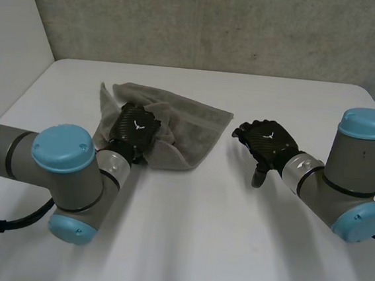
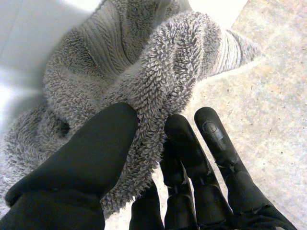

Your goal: Fold the towel.

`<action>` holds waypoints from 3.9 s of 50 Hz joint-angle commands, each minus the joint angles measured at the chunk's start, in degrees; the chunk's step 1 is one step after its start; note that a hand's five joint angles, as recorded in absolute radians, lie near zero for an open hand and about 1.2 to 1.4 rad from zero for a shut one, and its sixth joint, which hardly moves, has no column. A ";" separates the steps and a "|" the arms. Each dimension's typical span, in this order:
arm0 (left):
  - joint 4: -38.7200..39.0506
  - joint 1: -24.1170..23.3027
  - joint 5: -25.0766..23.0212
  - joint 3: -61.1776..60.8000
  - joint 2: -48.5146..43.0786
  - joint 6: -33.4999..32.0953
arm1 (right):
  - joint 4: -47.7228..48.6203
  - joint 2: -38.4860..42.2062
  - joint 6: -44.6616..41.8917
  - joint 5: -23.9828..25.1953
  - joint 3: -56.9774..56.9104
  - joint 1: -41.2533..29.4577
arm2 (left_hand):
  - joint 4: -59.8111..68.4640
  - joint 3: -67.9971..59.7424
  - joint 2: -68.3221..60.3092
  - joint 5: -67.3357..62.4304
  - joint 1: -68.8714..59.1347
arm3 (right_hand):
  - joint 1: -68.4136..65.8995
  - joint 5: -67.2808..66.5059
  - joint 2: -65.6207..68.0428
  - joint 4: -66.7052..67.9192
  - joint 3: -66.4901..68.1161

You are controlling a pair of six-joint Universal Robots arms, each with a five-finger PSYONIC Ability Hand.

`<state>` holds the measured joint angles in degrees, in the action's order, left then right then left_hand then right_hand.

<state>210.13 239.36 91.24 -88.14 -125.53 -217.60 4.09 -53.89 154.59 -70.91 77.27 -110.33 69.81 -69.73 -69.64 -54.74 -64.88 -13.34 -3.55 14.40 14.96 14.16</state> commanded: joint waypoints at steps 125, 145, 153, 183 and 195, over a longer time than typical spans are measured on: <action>10.83 3.48 5.97 5.19 11.45 15.89 | 14.10 -11.77 3.44 -4.68 -13.19 -1.82 | 4.50 -4.58 -4.67 -9.57 -9.43 | -66.66 -66.45 65.60 65.04 65.84; -0.58 2.60 6.41 -5.46 2.13 11.23 | 2.24 3.26 -8.08 -5.21 -2.03 -1.99 | -11.48 11.40 11.32 6.42 6.56 | -66.66 -66.45 65.60 65.04 65.84; -4.11 2.42 6.32 -7.74 8.44 11.76 | 1.98 -1.57 -7.64 -5.21 0.43 -1.46 | -24.20 24.12 24.03 19.13 19.27 | -66.66 -66.45 65.60 65.04 65.84; -11.58 13.57 -10.72 -9.17 14.53 11.14 | 3.12 -12.91 -7.99 -0.46 16.95 6.53 | -52.22 52.15 52.06 47.16 47.30 | -66.66 -66.45 65.60 65.04 65.84; -30.80 17.98 -11.08 -0.02 8.11 11.32 | 3.29 -11.77 -7.90 -0.37 16.78 8.64 | -45.80 45.72 45.63 40.73 40.87 | -66.66 -66.45 65.60 65.04 65.84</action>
<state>190.41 256.42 79.92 -92.74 -114.37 -206.40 7.27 -66.21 146.70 -71.20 94.10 -102.21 20.54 -20.60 -20.65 -10.74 -20.64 -76.56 -67.24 76.54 76.41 76.44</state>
